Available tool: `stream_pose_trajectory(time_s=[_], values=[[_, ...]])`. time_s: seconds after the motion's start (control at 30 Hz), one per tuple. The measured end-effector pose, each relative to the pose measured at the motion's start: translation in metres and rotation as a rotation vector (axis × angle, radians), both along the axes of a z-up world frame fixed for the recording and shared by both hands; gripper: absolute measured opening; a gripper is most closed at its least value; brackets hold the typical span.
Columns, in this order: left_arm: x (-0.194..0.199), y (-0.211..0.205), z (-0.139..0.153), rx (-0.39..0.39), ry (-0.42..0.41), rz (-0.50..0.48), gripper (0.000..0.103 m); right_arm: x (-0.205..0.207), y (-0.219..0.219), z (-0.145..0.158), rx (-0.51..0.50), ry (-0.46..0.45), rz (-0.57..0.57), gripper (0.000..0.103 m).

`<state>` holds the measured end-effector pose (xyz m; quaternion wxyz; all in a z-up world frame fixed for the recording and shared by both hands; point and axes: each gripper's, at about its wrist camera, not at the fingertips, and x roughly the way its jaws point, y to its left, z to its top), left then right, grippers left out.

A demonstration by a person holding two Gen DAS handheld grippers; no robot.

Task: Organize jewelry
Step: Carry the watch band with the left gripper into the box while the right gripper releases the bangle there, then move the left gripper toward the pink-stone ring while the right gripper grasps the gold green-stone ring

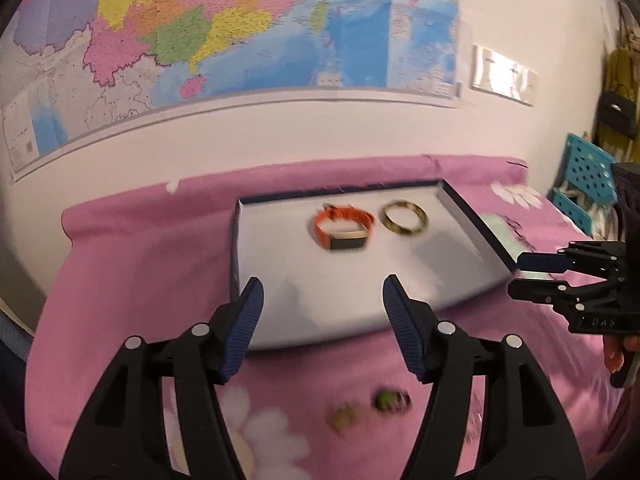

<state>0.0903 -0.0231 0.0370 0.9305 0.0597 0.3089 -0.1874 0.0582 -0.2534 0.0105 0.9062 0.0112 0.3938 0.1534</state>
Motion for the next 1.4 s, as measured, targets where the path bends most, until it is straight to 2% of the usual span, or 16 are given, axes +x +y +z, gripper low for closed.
stream_pose_trajectory(time_s=[0.2, 0.43, 1.0, 1.4], values=[[-0.041, -0.006, -0.027, 0.002, 0.033, -0.058, 0.062, -0.034, -0.006, -0.026, 0.016, 0.065, -0.027, 0.041], [-0.067, -0.013, -0.051, 0.026, 0.072, -0.075, 0.062, -0.049, -0.006, -0.043, 0.035, 0.09, -0.046, 0.041], [-0.068, -0.018, -0.068, 0.025, 0.13, -0.05, 0.058, -0.047, 0.001, -0.049, 0.02, 0.076, -0.075, 0.04], [-0.057, -0.019, -0.07, 0.019, 0.153, -0.038, 0.053, -0.037, -0.001, -0.052, 0.023, 0.089, -0.108, 0.025]])
